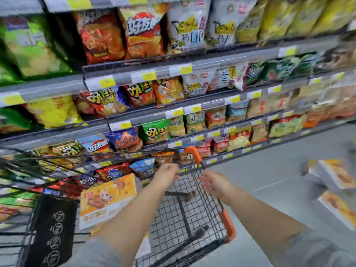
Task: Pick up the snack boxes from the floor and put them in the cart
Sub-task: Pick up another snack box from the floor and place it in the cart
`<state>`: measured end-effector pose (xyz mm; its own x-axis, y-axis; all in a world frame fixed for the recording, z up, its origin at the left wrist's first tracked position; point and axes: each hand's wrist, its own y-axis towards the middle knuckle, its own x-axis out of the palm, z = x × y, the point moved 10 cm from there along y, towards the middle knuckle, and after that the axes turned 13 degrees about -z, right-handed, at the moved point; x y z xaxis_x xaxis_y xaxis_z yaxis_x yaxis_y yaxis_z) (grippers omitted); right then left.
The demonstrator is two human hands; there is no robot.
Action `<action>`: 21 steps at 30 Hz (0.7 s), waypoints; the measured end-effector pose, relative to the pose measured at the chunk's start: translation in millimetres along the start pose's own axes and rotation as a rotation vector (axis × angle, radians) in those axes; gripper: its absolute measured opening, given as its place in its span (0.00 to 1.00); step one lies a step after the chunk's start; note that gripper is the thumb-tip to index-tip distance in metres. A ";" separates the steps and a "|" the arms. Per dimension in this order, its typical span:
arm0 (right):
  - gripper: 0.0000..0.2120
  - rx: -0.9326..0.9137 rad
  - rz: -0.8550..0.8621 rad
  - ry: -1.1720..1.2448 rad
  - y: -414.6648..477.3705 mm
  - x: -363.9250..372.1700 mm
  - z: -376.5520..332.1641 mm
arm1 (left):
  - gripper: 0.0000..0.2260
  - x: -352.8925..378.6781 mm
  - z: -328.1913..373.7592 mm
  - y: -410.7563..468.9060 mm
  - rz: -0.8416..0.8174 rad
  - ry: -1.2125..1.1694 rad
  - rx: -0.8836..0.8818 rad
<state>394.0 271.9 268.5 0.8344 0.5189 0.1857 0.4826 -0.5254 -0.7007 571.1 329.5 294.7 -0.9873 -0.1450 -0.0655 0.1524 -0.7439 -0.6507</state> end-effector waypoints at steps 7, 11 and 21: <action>0.10 -0.151 0.111 0.052 -78.5 -162.7 -56.7 | 0.07 173.2 101.6 13.6 -0.076 0.063 0.128; 0.06 -0.227 0.175 0.108 -122.9 -248.8 -75.1 | 0.08 271.3 151.5 17.6 -0.164 0.129 0.211; 0.05 -0.309 0.395 0.254 -211.2 -438.0 -56.8 | 0.09 465.2 205.9 29.6 -0.320 0.210 0.227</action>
<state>-58.3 117.2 374.3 0.9869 0.0842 0.1373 0.1444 -0.8398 -0.5233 125.7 105.7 400.8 -0.9707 0.2337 -0.0555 -0.1789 -0.8576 -0.4823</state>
